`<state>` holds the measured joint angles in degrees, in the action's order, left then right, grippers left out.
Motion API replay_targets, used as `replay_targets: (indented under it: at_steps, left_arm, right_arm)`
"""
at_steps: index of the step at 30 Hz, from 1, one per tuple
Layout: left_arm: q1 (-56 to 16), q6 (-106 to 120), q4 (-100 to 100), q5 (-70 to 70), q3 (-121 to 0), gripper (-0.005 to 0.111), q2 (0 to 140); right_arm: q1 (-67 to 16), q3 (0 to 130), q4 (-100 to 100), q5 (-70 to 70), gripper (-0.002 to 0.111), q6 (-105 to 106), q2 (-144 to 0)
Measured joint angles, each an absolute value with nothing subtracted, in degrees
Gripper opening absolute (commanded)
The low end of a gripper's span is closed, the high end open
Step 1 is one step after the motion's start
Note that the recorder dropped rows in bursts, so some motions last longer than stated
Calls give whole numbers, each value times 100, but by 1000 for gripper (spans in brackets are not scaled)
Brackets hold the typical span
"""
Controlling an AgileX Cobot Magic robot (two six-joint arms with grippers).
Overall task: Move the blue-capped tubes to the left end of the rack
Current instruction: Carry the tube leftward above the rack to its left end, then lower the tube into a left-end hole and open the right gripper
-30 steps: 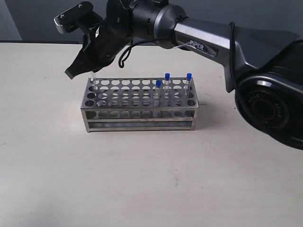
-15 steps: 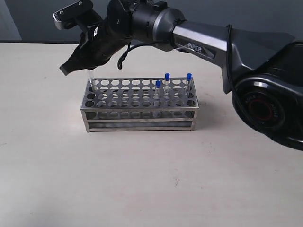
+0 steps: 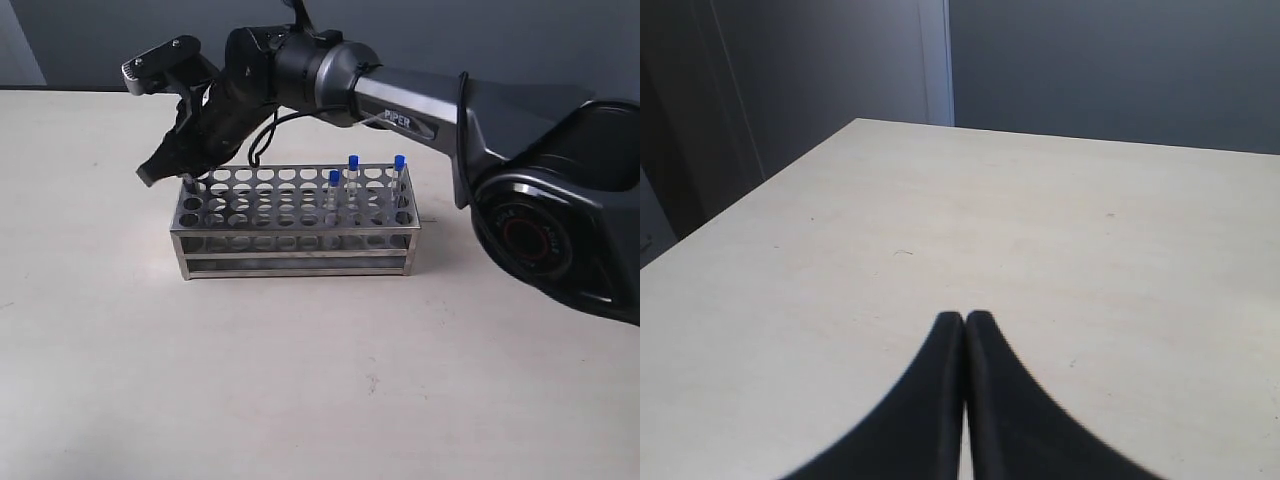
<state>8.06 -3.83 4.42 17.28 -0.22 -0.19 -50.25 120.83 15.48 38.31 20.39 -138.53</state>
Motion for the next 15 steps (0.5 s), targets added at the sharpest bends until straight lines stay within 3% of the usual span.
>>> replay_targets:
  at_steps: [15]
  left_arm:
    - [806,-383,442,1728,-22,0,-19]
  right_arm:
    - [-5025,12083,1669,4828,46,1927,-13524]
